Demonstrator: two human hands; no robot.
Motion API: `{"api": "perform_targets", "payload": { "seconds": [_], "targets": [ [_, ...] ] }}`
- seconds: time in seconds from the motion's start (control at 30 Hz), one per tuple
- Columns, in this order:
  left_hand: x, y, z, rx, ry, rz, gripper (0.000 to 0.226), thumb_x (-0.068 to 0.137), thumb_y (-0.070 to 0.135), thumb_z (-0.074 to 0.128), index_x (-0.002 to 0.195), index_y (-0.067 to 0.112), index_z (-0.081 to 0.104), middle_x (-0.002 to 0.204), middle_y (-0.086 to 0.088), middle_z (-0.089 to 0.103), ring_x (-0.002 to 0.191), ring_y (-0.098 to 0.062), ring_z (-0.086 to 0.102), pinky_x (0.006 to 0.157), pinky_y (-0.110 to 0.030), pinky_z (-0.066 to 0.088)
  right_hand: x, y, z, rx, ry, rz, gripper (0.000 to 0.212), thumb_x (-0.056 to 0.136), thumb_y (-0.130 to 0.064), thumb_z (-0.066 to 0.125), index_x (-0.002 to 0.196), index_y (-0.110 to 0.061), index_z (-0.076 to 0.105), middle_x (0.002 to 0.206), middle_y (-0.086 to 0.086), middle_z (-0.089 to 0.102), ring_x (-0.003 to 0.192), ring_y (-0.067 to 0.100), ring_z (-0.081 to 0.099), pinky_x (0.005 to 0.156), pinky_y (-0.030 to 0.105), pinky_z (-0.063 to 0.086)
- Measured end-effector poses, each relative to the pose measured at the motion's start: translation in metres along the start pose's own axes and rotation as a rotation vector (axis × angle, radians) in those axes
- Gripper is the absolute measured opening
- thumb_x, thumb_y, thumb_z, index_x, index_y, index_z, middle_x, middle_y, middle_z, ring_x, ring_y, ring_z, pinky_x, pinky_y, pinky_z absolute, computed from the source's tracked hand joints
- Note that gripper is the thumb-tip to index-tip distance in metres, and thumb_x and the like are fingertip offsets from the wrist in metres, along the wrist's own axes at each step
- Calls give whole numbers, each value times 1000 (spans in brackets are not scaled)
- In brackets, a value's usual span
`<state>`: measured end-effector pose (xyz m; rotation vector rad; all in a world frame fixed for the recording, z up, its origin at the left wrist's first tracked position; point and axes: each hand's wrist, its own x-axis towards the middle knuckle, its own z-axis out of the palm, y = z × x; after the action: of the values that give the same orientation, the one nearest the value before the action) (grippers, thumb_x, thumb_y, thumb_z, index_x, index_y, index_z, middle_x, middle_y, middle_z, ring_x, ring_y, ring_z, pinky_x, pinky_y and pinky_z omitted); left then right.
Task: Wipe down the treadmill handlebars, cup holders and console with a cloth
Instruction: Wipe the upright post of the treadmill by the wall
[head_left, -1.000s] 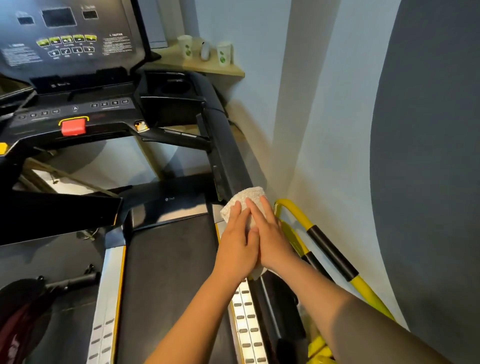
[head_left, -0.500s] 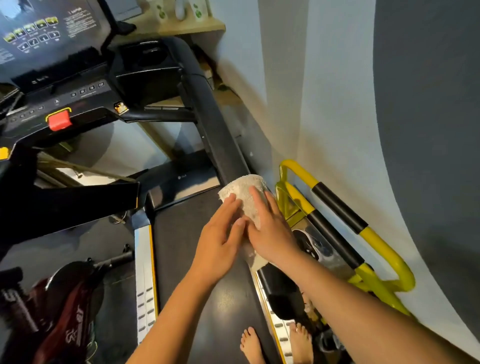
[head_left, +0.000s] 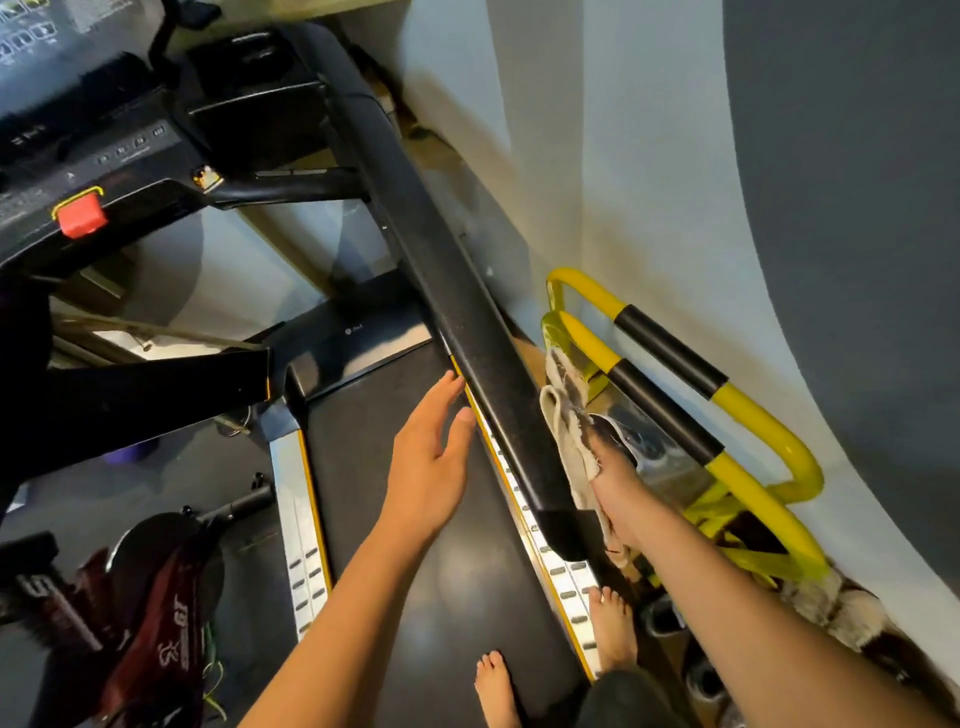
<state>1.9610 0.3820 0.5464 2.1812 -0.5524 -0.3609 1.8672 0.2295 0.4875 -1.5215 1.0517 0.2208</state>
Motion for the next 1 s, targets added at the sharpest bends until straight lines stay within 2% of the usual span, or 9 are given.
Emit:
{"api": "perform_targets", "payload": {
  "seconds": [0.1,0.23,0.33,0.43,0.53,0.67,0.73,0.83,1.0],
  "targets": [
    [6,-4,6,-76,24,-4,37,102,21,49,137,33,51,138,22,50,126,13,43,106,-10,34,-29,18,6,101,-32,15,43,105,-28,33,139,-4,44,144,19,44,132,33,42,109,39,32],
    [6,-11,-3,-142,30,34,35,102,22,49,137,26,54,143,10,51,131,0,44,110,-18,33,-72,40,36,-234,287,-248,59,99,-50,23,133,-8,45,138,16,48,126,34,48,103,41,40],
    [0,-16,-22,-214,26,38,33,103,21,47,129,41,51,133,25,49,121,12,43,94,4,27,-80,47,67,-742,496,-516,35,99,-40,33,109,-11,50,146,21,36,136,42,36,109,54,36],
    [-8,-33,-41,-252,58,8,36,104,22,45,140,25,50,133,22,43,125,8,36,87,10,21,-77,34,63,-1031,579,-661,48,93,-31,50,133,-6,42,152,24,31,138,44,30,108,58,36],
    [-22,-62,-58,-326,91,-45,38,103,24,45,141,21,50,137,17,46,129,2,39,95,6,22,-57,10,57,-1349,493,-751,79,78,-28,69,148,-18,36,156,18,28,138,47,27,107,62,32],
    [-39,-100,-78,-446,176,-134,37,102,32,44,137,24,55,142,10,52,130,-1,44,112,-23,33,-38,-21,75,-1950,288,-692,54,93,-34,28,140,-15,48,158,18,22,142,54,9,104,64,25],
    [-45,-109,-82,-482,204,-186,37,104,26,44,139,18,53,143,4,52,129,-3,44,109,-20,31,-33,-31,87,-2197,176,-704,56,97,-30,19,142,-11,45,160,20,15,146,48,-2,107,57,27],
    [-53,-126,-83,-532,207,-167,39,104,25,43,140,15,52,146,1,49,135,-11,42,113,-24,29,-25,-51,104,-2509,-43,-589,57,102,-38,18,154,-12,18,161,17,-11,143,43,-22,116,53,3],
    [-58,-162,-62,-604,259,-281,37,103,19,46,137,9,56,142,-4,53,132,-17,47,99,-3,24,6,-103,113,-2626,-34,-500,61,98,-53,12,154,-30,15,162,6,-14,146,36,-22,115,53,2]
  ]
}}
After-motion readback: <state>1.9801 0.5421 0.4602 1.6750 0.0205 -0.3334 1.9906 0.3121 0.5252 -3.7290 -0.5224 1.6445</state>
